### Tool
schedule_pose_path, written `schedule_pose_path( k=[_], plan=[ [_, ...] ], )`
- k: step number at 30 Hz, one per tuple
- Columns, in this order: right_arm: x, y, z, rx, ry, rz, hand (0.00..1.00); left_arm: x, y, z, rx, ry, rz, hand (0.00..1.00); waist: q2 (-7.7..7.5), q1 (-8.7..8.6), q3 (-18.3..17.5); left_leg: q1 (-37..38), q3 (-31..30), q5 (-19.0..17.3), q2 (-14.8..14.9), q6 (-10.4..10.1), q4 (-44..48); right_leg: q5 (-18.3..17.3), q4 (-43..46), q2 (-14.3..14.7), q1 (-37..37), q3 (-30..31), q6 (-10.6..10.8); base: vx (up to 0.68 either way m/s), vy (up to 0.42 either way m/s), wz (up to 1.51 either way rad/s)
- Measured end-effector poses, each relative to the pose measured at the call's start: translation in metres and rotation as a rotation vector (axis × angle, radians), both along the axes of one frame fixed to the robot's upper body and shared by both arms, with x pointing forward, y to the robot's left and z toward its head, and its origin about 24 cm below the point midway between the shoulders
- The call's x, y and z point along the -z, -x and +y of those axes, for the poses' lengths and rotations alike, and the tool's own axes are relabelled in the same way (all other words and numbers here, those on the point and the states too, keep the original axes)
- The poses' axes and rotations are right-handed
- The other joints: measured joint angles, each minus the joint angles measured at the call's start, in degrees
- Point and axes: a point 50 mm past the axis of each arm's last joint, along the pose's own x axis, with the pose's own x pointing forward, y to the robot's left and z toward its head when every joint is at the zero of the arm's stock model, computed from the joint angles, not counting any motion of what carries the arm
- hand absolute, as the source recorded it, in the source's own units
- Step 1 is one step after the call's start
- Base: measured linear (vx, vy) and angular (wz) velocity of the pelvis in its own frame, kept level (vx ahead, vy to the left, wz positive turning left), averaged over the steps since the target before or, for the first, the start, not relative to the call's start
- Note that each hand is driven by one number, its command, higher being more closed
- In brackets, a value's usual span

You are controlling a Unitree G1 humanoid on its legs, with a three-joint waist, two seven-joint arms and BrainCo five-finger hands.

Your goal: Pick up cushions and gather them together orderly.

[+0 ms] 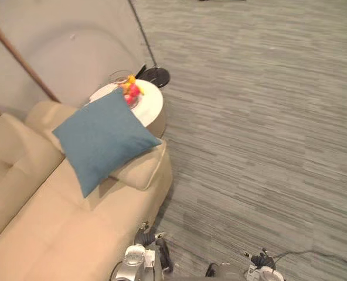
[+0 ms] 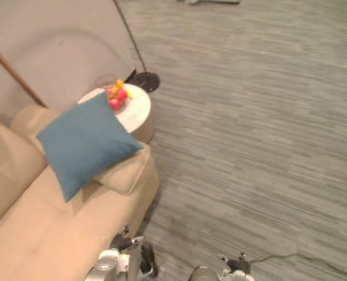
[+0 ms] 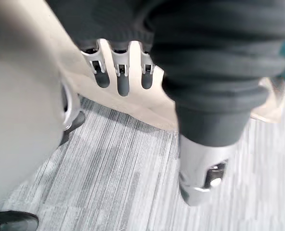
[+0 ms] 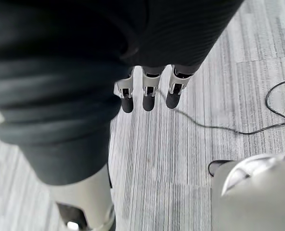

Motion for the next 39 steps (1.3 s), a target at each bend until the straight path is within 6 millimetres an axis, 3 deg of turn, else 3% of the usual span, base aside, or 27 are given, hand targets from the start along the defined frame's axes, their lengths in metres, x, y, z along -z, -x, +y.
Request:
schedule_pose_path(
  k=[3,5,7,8,10,11,12,14,15,17,19,21,23,25,29,32,36,39],
  plan=[
    [0.001,0.001,-0.002,-0.006,-0.001,0.011,0.0,0.001,0.002,0.002,0.001,-0.004,0.009,0.0,-0.28,-0.06,-0.4,0.4,-1.1,-5.5,-0.9,0.5,4.6,0.1,8.2,-2.5,-0.9,2.0,0.9,0.39,0.179,0.32],
    [0.002,0.003,-0.001,-0.01,-0.007,0.015,0.0,0.003,0.006,0.009,-0.001,-0.023,0.028,0.0,-0.95,-0.89,-0.7,3.8,-4.1,-8.4,-3.2,1.3,4.9,0.7,29.9,-6.9,-8.4,6.3,2.7,0.4,0.127,0.76],
    [0.002,0.003,0.0,-0.013,-0.009,0.017,0.0,0.005,0.01,0.012,-0.004,-0.032,0.037,0.0,-1.0,-1.15,-0.8,6.1,-5.9,-8.8,-3.9,1.4,4.1,-1.0,33.6,-6.7,-10.3,7.3,2.4,0.3,0.014,0.63],
    [0.002,0.005,0.0,-0.014,-0.009,0.02,0.0,0.005,0.013,0.017,-0.008,-0.044,0.044,0.0,-0.98,-1.16,-0.8,7.8,-6.8,-8.8,-4.1,1.4,2.9,-1.7,34.2,-6.2,-11.6,7.5,1.9,0.28,-0.025,0.49],
    [0.0,-0.004,0.001,-0.032,-0.007,-0.003,0.0,0.006,0.016,0.029,-0.027,-0.072,0.051,0.0,-0.64,-1.23,-0.8,11.4,-10.1,-8.7,-3.8,1.4,0.7,-3.2,28.8,-1.7,-15.6,10.8,0.5,0.36,-0.08,0.7],
    [0.0,-0.003,0.001,-0.033,-0.007,-0.002,0.0,0.006,0.016,0.029,-0.03,-0.071,0.051,0.0,-0.6,-1.27,-0.8,11.6,-11.0,-8.7,-3.7,1.4,0.6,-3.2,27.1,-0.9,-16.1,11.8,0.4,0.27,-0.144,0.99],
    [0.001,0.0,0.001,-0.032,-0.008,0.006,0.0,0.006,0.015,0.027,-0.034,-0.063,0.049,0.0,-0.62,-1.29,-0.8,12.0,-13.4,-8.7,-3.7,1.3,0.7,-3.0,22.4,1.3,-17.7,15.9,0.2,0.28,-0.251,1.15],
    [0.002,0.003,0.001,-0.028,-0.011,0.013,0.0,0.005,0.014,0.021,-0.036,-0.046,0.043,0.0,-0.93,-1.48,-0.8,12.0,-16.5,-9.4,-3.8,-0.4,1.3,-0.2,15.9,3.5,-19.0,23.0,-0.4,0.22,-0.248,1.2],
    [0.003,0.007,0.005,-0.025,-0.021,0.019,0.0,0.005,0.013,0.021,-0.06,-0.034,0.039,0.0,-1.97,-1.58,-0.6,10.7,-19.2,-11.3,-4.1,-3.6,3.3,5.3,12.6,4.5,-19.0,28.1,-1.0,0.15,-0.337,1.0],
    [0.003,0.009,0.004,0.004,-0.029,0.013,0.0,0.004,0.012,0.015,-0.096,-0.004,0.029,0.0,-0.53,-0.87,-1.3,10.0,-22.1,-12.3,-1.7,-5.4,4.4,4.0,15.6,6.9,-19.1,28.5,-0.8,0.16,-0.348,0.82],
    [0.001,0.008,0.008,0.032,-0.042,-0.029,0.0,0.005,0.013,0.007,-0.112,0.024,0.031,0.0,-0.59,-1.04,-1.6,10.2,-25.5,-11.0,-0.4,-7.8,2.3,1.8,15.1,7.3,-17.8,24.6,-2.8,0.14,-0.295,0.87],
    [0.0,0.009,0.008,0.036,-0.041,-0.033,0.0,0.005,0.012,0.0,-0.111,0.043,0.029,0.0,-0.28,-1.02,-1.8,9.4,-25.2,-9.4,0.6,-8.7,1.7,1.4,14.5,6.9,-16.8,21.3,-3.5,0.03,-0.228,1.01],
    [0.001,0.013,0.008,0.046,-0.041,-0.031,0.0,0.004,0.011,-0.004,-0.111,0.055,0.028,0.0,-0.44,-1.15,-1.8,8.3,-22.4,-8.6,2.4,-8.3,2.4,1.1,13.4,6.1,-15.0,16.9,-4.0,-0.01,-0.164,1.18],
    [0.001,0.014,0.008,0.049,-0.043,-0.033,0.0,0.003,0.01,-0.004,-0.113,0.056,0.016,0.0,-0.95,-0.72,-1.8,7.5,-14.7,-7.7,4.5,-6.8,3.7,0.5,12.8,4.2,-13.1,12.1,-4.9,-0.05,-0.086,1.1],
    [-0.001,0.016,0.009,0.074,-0.047,-0.051,0.0,0.004,0.013,-0.004,-0.104,0.049,0.025,0.0,-0.99,-1.03,-2.7,7.4,-3.2,-6.1,6.9,-4.5,3.4,0.2,12.0,0.8,-11.9,8.5,-3.9,-0.04,0.04,0.7],
    [0.002,0.019,0.014,0.078,-0.063,-0.041,0.0,0.007,0.018,0.003,-0.051,0.009,0.045,0.0,-0.54,-0.88,-4.4,8.1,-3.6,-3.2,4.1,-6.3,-1.9,2.7,7.0,0.5,-10.6,8.9,-1.4,0.0,0.146,0.19],
    [0.001,0.018,0.011,0.083,-0.054,-0.044,0.0,0.009,0.023,0.018,-0.007,-0.053,0.071,0.0,-1.31,-1.42,-5.0,10.8,-3.9,0.3,1.5,-5.8,-8.6,5.7,1.8,0.5,-8.3,9.0,-1.3,0.08,0.103,0.12],
    [-0.013,0.001,-0.002,0.071,-0.001,-0.128,0.0,0.007,0.021,0.029,-0.005,-0.081,0.063,0.0,-1.54,-1.52,-5.0,12.2,-4.2,1.5,0.2,-5.5,-11.4,7.0,-0.5,0.7,-7.1,9.2,-1.5,0.07,0.047,0.02]
  ],
)
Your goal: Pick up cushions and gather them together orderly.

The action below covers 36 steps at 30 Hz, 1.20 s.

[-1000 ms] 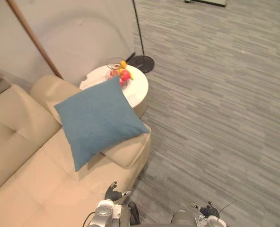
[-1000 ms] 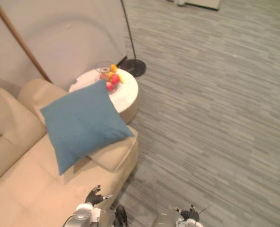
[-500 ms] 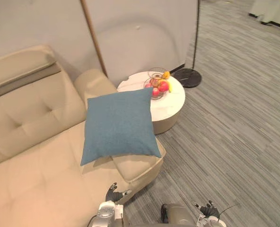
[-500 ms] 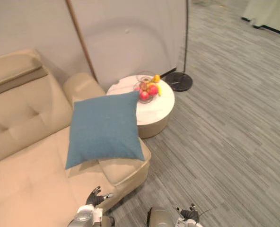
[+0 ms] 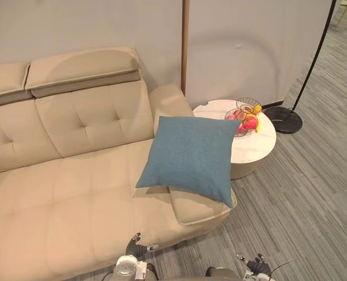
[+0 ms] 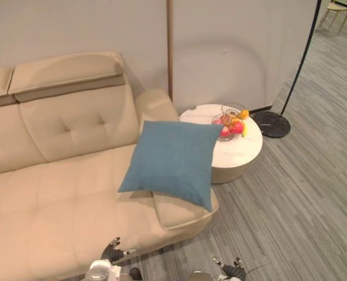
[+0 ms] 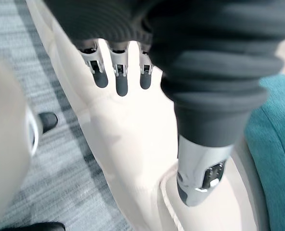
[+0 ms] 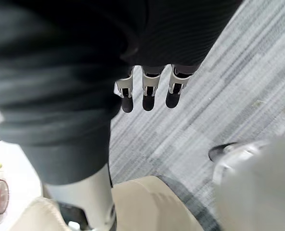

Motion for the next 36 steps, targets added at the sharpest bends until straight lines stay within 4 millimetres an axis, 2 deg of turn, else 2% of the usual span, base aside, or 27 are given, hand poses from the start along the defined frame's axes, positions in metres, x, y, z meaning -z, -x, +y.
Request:
schedule_pose_path(
  k=[1,2,4,6,7,8,10,14,19,21,25,26,28,29,31,32,34,36],
  plan=[
    [-0.013,-0.013,-0.011,-0.013,0.05,-0.072,0.0,-0.002,-0.003,0.004,0.001,-0.011,-0.014,0.0,0.08,-0.23,-0.1,0.2,0.0,0.1,-0.1,0.0,-0.6,0.3,-0.7,0.2,0.2,0.3,0.0,0.05,0.027,-0.05],
    [-0.018,-0.017,-0.015,-0.017,0.069,-0.096,0.0,-0.004,-0.005,0.006,0.002,-0.015,-0.024,0.0,0.08,-0.28,-0.1,0.2,0.0,0.3,-0.2,0.0,-0.8,0.5,-0.8,0.2,0.1,0.4,-0.1,0.03,0.016,-0.04],
    [-0.049,-0.04,-0.039,-0.053,0.184,-0.228,0.0,-0.015,-0.018,0.016,0.01,-0.042,-0.097,0.0,0.17,-0.29,-0.2,0.5,-0.1,1.4,-0.3,0.1,-2.7,1.1,-2.0,0.6,0.0,0.6,-0.3,0.0,0.0,0.0],
    [-0.064,-0.05,-0.049,-0.078,0.25,-0.276,0.0,-0.021,-0.024,0.023,0.004,-0.057,-0.133,0.0,0.2,-0.3,-0.2,1.1,-0.1,2.1,-0.4,0.0,-4.0,1.4,-2.5,0.9,0.1,0.8,-0.4,0.0,-0.013,-0.06],
    [-0.082,-0.059,-0.061,-0.081,0.319,-0.339,0.0,-0.032,-0.034,0.032,-0.014,-0.075,-0.192,0.0,0.25,-0.52,-0.2,1.3,-0.2,2.6,-0.4,0.0,-5.2,1.7,-2.8,1.2,-0.1,0.9,-0.5,-0.01,-0.019,-0.07],
    [-0.087,-0.061,-0.063,-0.084,0.339,-0.351,0.0,-0.034,-0.037,0.034,-0.02,-0.079,-0.207,0.0,0.3,-0.61,-0.3,1.3,-0.2,2.8,-0.4,-0.1,-5.5,1.8,-2.9,1.3,-0.3,1.0,-0.5,-0.02,-0.015,-0.08],
    [-0.112,-0.072,-0.076,-0.094,0.42,-0.43,0.0,-0.054,-0.053,0.048,-0.063,-0.11,-0.311,0.0,0.56,-1.0,-0.4,1.0,-0.2,3.5,-0.4,-0.1,-6.8,2.7,-4.2,1.8,-1.0,1.4,-0.4,-0.03,0.003,-0.11],
    [-0.126,-0.081,-0.081,-0.098,0.457,-0.482,0.0,-0.074,-0.069,0.058,-0.097,-0.143,-0.412,0.0,0.82,-1.11,-0.6,0.7,-0.6,4.2,-0.6,0.0,-8.3,3.8,-5.8,2.1,-1.5,1.9,-0.3,-0.01,0.013,-0.09],
    [-0.147,-0.106,-0.075,-0.106,0.456,-0.59,0.0,-0.1,-0.099,0.059,-0.129,-0.138,-0.541,0.0,1.24,-1.15,-0.4,-1.7,-1.4,5.1,-1.1,0.5,-9.3,5.7,-8.0,2.2,-3.5,2.3,-0.1,0.0,0.018,-0.05],
    [-0.157,-0.121,-0.07,-0.111,0.436,-0.648,0.0,-0.116,-0.116,0.058,-0.141,-0.13,-0.607,0.0,0.95,-1.14,0.3,-3.4,-2.2,5.4,-1.1,0.8,-9.0,6.2,-8.0,2.2,-4.9,2.4,-0.3,-0.01,0.004,0.03],
    [-0.181,-0.164,-0.045,-0.169,0.366,-0.78,0.0,-0.157,-0.157,0.053,-0.157,-0.103,-0.766,0.0,-0.07,-0.99,3.8,-8.7,-2.7,5.7,-0.7,0.9,-6.7,7.1,-7.2,2.2,-9.5,2.6,-0.7,-0.05,-0.006,0.02],
    [-0.184,-0.169,-0.042,-0.174,0.361,-0.793,0.0,-0.163,-0.162,0.052,-0.157,-0.098,-0.785,0.0,-0.07,-0.91,4.3,-9.5,-2.7,5.7,-0.6,0.9,-6.4,7.2,-7.0,2.2,-10.2,2.6,-0.7,-0.05,-0.008,-0.03],
    [-0.196,-0.187,-0.032,-0.184,0.324,-0.842,0.0,-0.186,-0.183,0.047,-0.148,-0.087,-0.859,0.0,-0.29,-0.59,7.3,-12.4,-2.8,5.7,-0.4,1.0,-4.3,7.3,-5.0,2.0,-13.1,3.7,-0.8,-0.07,-0.001,0.02],
    [-0.199,-0.191,-0.029,-0.186,0.316,-0.852,0.0,-0.192,-0.188,0.047,-0.15,-0.084,-0.874,0.0,-0.37,-0.58,7.7,-13.5,-2.9,5.6,-0.3,1.1,-3.6,7.3,-4.6,2.0,-14.0,4.3,-0.8,-0.08,0.005,0.07],
    [-0.216,-0.207,-0.018,-0.19,0.273,-0.924,0.0,-0.223,-0.209,0.045,-0.158,-0.081,-0.958,0.0,-0.82,-0.25,10.5,-17.2,-3.5,5.4,0.2,1.3,-0.2,7.3,-2.5,2.0,-17.1,6.1,-0.8,-0.07,-0.002,0.08],
    [-0.22,-0.21,-0.016,-0.192,0.265,-0.94,0.0,-0.228,-0.212,0.045,-0.158,-0.076,-0.973,0.0,-0.82,-0.21,11.2,-17.9,-3.7,5.3,0.4,1.4,0.5,7.3,-2.3,2.0,-17.4,6.1,-0.8,-0.1,-0.019,0.03],
    [-0.233,-0.22,-0.004,-0.216,0.231,-0.996,0.0,-0.249,-0.224,0.035,-0.126,-0.064,-1.028,0.0,-0.85,0.17,12.5,-21.3,-3.7,4.1,1.4,1.5,4.2,7.3,-0.4,2.1,-20.2,6.6,-0.8,-0.11,-0.014,-0.04],
    [-0.238,-0.224,0.006,-0.232,0.195,-1.024,0.0,-0.256,-0.23,0.028,-0.108,-0.05,-1.042,0.0,-0.84,0.37,12.7,-23.5,-3.6,2.9,2.1,1.6,7.1,7.3,0.8,2.4,-21.9,7.1,-0.8,-0.1,0.007,-0.11]
  ],
)
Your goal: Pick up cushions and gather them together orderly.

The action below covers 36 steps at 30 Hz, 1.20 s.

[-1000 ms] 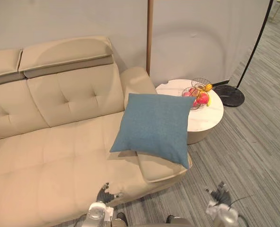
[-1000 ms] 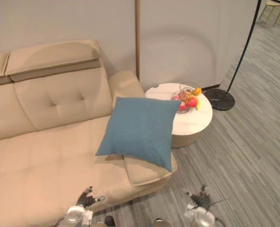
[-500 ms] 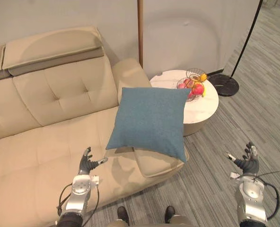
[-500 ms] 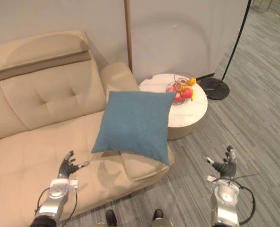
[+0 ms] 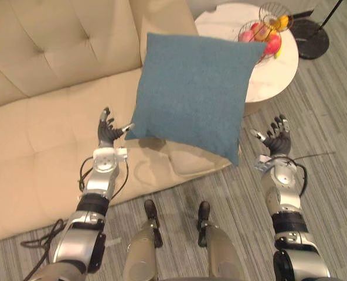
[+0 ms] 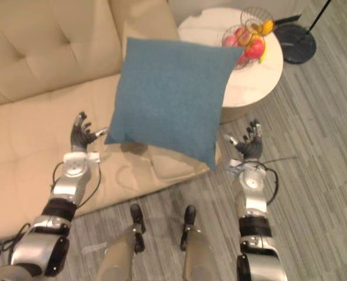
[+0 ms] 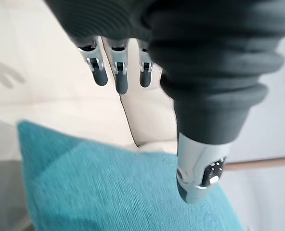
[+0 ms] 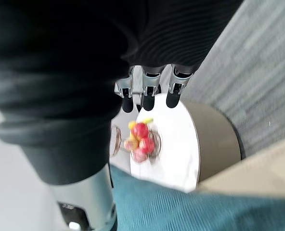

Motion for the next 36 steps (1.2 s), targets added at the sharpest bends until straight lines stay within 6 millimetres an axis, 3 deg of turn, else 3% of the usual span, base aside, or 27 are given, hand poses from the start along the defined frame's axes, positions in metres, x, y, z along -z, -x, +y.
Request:
schedule_pose_path(
  k=[6,12,18,19,26,32,36],
  plan=[
    [-0.016,-0.01,0.027,-0.089,-0.029,-0.065,0.0,-0.03,-0.017,-0.026,0.076,-0.001,-0.064,0.0,0.06,0.15,1.4,-6.7,0.2,-1.7,2.0,0.4,5.8,0.4,2.5,0.5,-5.5,0.8,-0.2,-0.13,0.011,-0.08],
    [-0.054,-0.026,0.064,-0.198,-0.013,-0.166,0.0,-0.071,-0.034,-0.053,0.133,-0.017,-0.141,0.0,-0.14,0.86,3.6,-11.8,1.0,-0.3,3.0,0.8,6.0,3.1,1.3,1.1,-10.5,1.4,-0.5,-0.05,-0.011,-0.08],
    [-0.064,-0.031,0.067,-0.201,-0.043,-0.186,0.0,-0.089,-0.039,-0.071,0.161,-0.049,-0.174,0.0,-0.18,0.98,3.6,-13.8,1.0,0.0,3.1,0.8,5.9,3.7,0.2,1.3,-11.8,1.1,-0.4,0.02,-0.012,0.01],
    [-0.07,-0.032,0.068,-0.205,-0.053,-0.203,1.0,-0.097,-0.04,-0.074,0.164,-0.073,-0.19,1.0,-0.23,1.14,3.7,-14.7,1.1,0.1,3.3,0.8,6.0,4.4,-0.6,1.5,-12.5,1.1,-0.5,0.0,-0.022,-0.06],
    [-0.087,-0.036,0.069,-0.214,-0.116,-0.253,1.0,-0.121,-0.042,-0.076,0.153,-0.117,-0.242,1.0,-0.65,1.52,3.9,-16.6,1.6,0.3,4.0,0.8,6.2,5.9,-2.0,2.2,-14.0,1.6,-0.8,0.0,-0.032,-0.07],
    [-0.102,-0.033,0.071,-0.228,-0.17,-0.322,1.0,-0.142,-0.033,-0.088,0.192,-0.056,-0.344,1.0,-0.84,1.49,4.0,-16.2,1.6,0.4,4.2,0.7,6.9,5.9,-1.7,2.2,-13.5,1.6,-0.8,0.01,-0.022,0.0],
    [-0.091,-0.022,0.071,-0.222,-0.199,-0.326,1.0,-0.145,-0.025,-0.104,0.234,-0.018,-0.386,1.0,-1.16,1.39,4.2,-12.3,1.5,0.2,3.9,0.5,6.6,4.7,-1.3,1.9,-9.4,1.6,-0.2,0.05,-0.019,0.1]
  ],
)
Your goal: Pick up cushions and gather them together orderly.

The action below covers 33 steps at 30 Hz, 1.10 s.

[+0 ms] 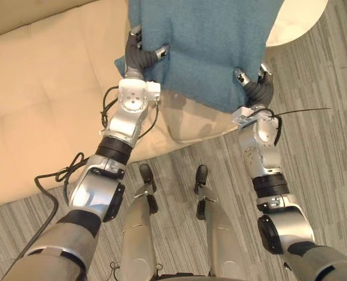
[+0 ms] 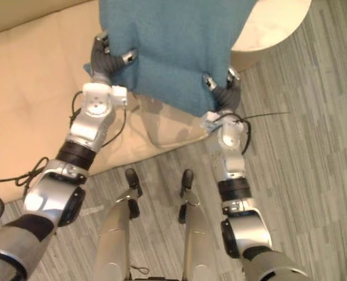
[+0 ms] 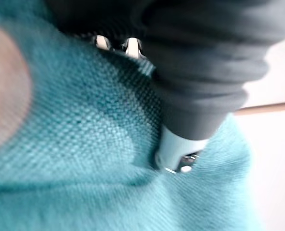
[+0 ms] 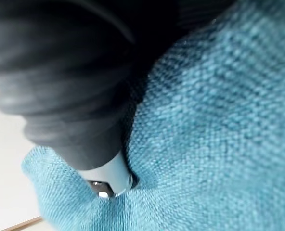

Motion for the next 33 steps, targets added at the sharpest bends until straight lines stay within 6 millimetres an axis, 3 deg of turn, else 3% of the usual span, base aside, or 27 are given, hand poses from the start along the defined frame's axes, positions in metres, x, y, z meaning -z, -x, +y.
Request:
schedule_pose_path(
  k=[3,7,11,14,18,22,27,30,33],
  plan=[
    [0.026,0.022,-0.002,0.007,-0.052,0.015,1.0,0.018,0.016,-0.012,0.054,0.01,-0.013,1.0,-0.06,-0.1,0.0,5.7,-0.1,-0.6,-1.0,-0.4,-1.4,-2.8,2.4,-0.9,4.2,-0.1,0.1,0.04,-0.018,0.13],
    [0.059,0.052,-0.01,0.04,-0.076,0.077,1.0,0.07,0.04,-0.023,0.098,0.109,0.087,1.0,-0.1,-1.14,-0.3,10.7,-0.5,-2.2,-2.0,-1.1,-1.9,-6.6,6.3,-2.4,8.1,-1.8,0.2,0.04,-0.028,0.21],
    [0.075,0.079,-0.013,0.06,-0.063,0.099,1.0,0.119,0.066,-0.024,0.11,0.181,0.206,1.0,-0.18,-1.53,-1.3,15.3,-0.8,-2.2,-3.0,-1.1,-3.2,-8.5,7.1,-3.4,12.3,-2.8,0.6,0.09,-0.019,0.16],
    [0.107,0.105,-0.015,0.061,-0.021,0.198,1.0,0.164,0.1,-0.02,0.112,0.227,0.336,1.0,-0.12,-1.74,-6.7,20.2,-0.9,-2.0,-4.7,-1.4,-7.1,-10.2,6.6,-4.2,16.1,-3.0,1.4,0.14,-0.014,0.12],
    [0.129,0.125,-0.013,0.049,0.036,0.284,1.0,0.193,0.129,-0.013,0.115,0.257,0.421,1.0,0.2,-1.92,-11.4,25.1,-1.8,-1.6,-6.0,-1.7,-10.9,-10.4,3.6,-4.7,21.0,-3.8,1.7,0.14,0.007,0.07],
    [0.141,0.137,-0.013,0.034,0.103,0.328,1.0,0.207,0.148,-0.008,0.119,0.266,0.469,1.0,0.31,-2.03,-14.5,28.9,-2.8,-1.4,-7.1,-1.6,-13.1,-10.3,0.8,-4.9,25.6,-4.9,1.8,0.1,0.026,0.13],
    [0.153,0.15,-0.014,0.011,0.114,0.379,1.0,0.221,0.165,-0.003,0.137,0.246,0.516,1.0,0.38,-1.95,-15.8,31.8,-5.5,-1.7,-7.9,-1.3,-13.0,-10.3,-1.6,-5.2,31.3,-7.0,2.0,0.03,0.027,0.26],
    [0.156,0.153,-0.018,0.012,0.129,0.391,1.0,0.224,0.17,-0.004,0.148,0.248,0.53,1.0,1.15,-1.97,-15.6,25.7,-9.4,-5.9,-6.4,-1.7,-0.9,-10.6,-1.6,-4.5,33.2,-10.7,2.3,-0.05,0.009,0.54],
    [0.155,0.15,-0.019,0.009,0.144,0.387,1.0,0.224,0.171,-0.003,0.148,0.244,0.533,1.0,1.8,-1.66,-15.7,23.5,-10.7,-8.1,-5.4,-1.5,0.9,-10.8,-1.0,-4.1,33.4,-12.4,2.3,-0.11,0.031,0.38]
  ],
)
